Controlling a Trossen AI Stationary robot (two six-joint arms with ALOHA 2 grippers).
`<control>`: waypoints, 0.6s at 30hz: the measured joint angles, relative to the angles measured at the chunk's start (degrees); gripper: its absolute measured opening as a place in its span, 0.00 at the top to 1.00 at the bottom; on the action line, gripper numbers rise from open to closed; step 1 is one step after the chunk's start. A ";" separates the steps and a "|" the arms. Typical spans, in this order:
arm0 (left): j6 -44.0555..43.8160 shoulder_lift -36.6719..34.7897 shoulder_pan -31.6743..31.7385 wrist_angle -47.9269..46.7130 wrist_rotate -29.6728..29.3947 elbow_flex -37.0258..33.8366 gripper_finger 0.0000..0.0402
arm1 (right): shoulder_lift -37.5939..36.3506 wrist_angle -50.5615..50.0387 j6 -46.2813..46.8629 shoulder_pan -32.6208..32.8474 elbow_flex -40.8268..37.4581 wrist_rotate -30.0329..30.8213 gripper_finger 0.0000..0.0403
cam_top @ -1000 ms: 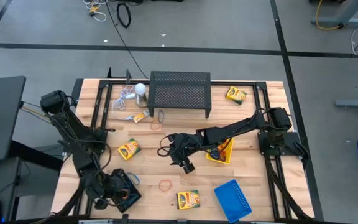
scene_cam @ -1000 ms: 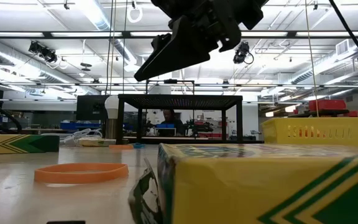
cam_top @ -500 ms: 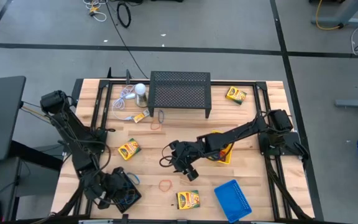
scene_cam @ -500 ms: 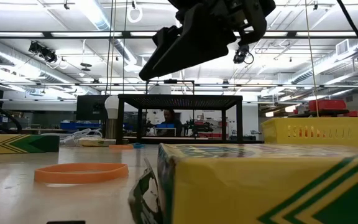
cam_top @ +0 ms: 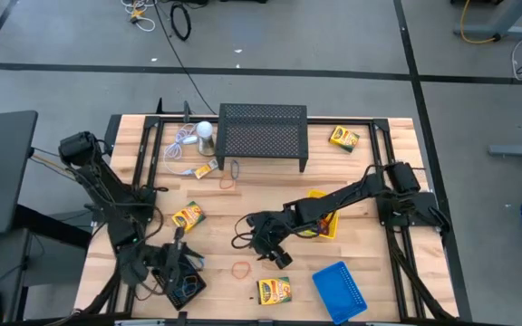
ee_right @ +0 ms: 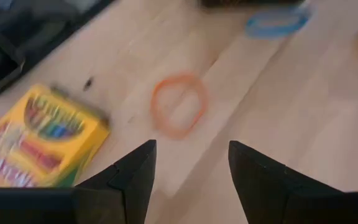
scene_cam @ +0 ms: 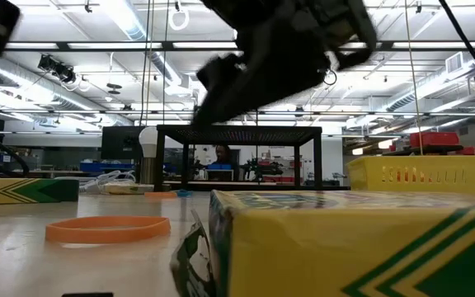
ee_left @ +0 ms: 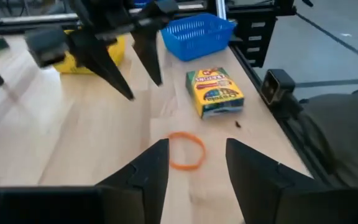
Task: Pick & Place Office Desk Supplies
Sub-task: Put the orange rubber band into the black basket
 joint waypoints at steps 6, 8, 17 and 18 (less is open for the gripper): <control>15.64 0.21 8.45 24.57 8.22 -9.28 0.58 | 4.10 -0.95 -2.25 1.62 3.43 -0.38 0.48; 21.81 0.02 11.57 33.53 11.04 -12.58 0.58 | 5.34 -2.40 -3.70 2.10 5.01 -0.44 0.48; 31.54 0.02 24.39 52.12 18.12 -22.22 0.58 | 10.96 -3.40 -7.98 3.44 9.64 -0.53 0.48; 31.76 0.00 25.39 52.55 18.36 -22.49 0.58 | 11.41 -3.26 -8.18 3.44 9.64 -0.51 0.48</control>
